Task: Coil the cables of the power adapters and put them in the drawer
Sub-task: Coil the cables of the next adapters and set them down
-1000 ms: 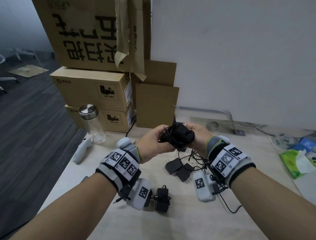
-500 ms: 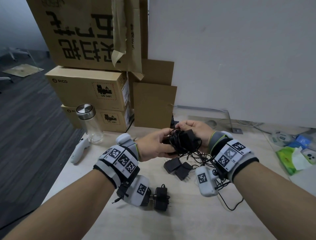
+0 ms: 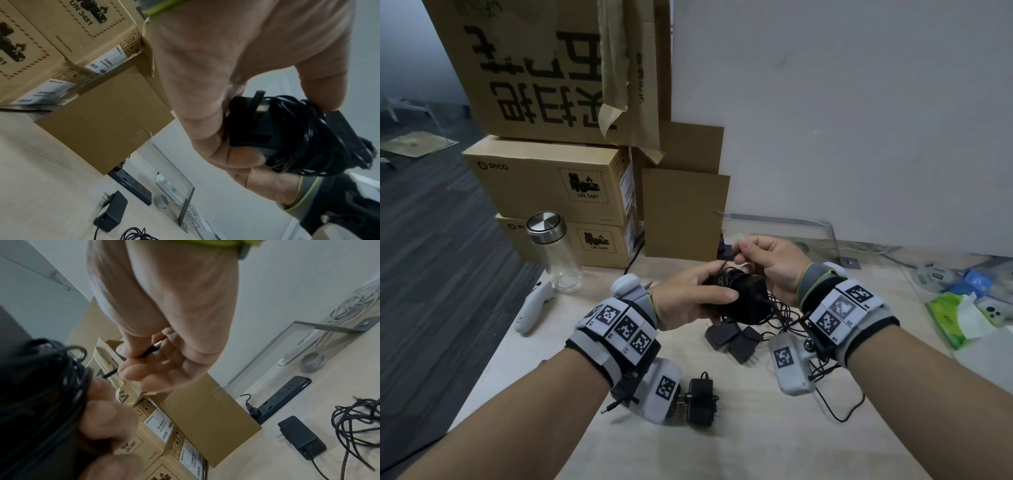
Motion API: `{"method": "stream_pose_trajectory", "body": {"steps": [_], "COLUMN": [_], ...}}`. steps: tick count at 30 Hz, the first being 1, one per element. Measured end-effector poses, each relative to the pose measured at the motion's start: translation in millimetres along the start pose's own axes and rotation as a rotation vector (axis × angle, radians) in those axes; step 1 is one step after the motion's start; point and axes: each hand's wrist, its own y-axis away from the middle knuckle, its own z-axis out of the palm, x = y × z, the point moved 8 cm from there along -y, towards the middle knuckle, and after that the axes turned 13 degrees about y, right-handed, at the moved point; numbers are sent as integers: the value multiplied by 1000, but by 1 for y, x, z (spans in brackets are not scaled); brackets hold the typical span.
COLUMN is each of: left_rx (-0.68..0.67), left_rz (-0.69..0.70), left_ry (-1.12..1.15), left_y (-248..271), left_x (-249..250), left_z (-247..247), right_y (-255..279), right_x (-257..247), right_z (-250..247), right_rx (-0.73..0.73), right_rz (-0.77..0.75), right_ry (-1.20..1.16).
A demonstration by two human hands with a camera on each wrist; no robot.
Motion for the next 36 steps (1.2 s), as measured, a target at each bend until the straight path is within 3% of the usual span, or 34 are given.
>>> {"method": "stream_pose_trajectory", "body": {"steps": [4, 9, 12, 20, 28, 36], "left_rx": [43, 245, 303, 523, 423, 467], "left_rz": [15, 81, 150, 116, 28, -22], "left_ry": [-121, -554, -584, -435, -96, -42], "left_y": [-1, -5, -5, -5, -6, -3], "left_x": [-2, 6, 11, 4, -2, -1], "left_z": [-5, -19, -18, -41, -28, -27], "right_y": [1, 0, -1, 2, 6, 15], "right_x": [-7, -11, -12, -10, -23, -36], "right_z": [-9, -17, -22, -26, -23, -22], "right_rx": [66, 115, 164, 300, 307, 254], "right_rz": [-27, -32, -28, -27, -105, -174], "right_ry": [-23, 2, 40, -11, 38, 49]}}
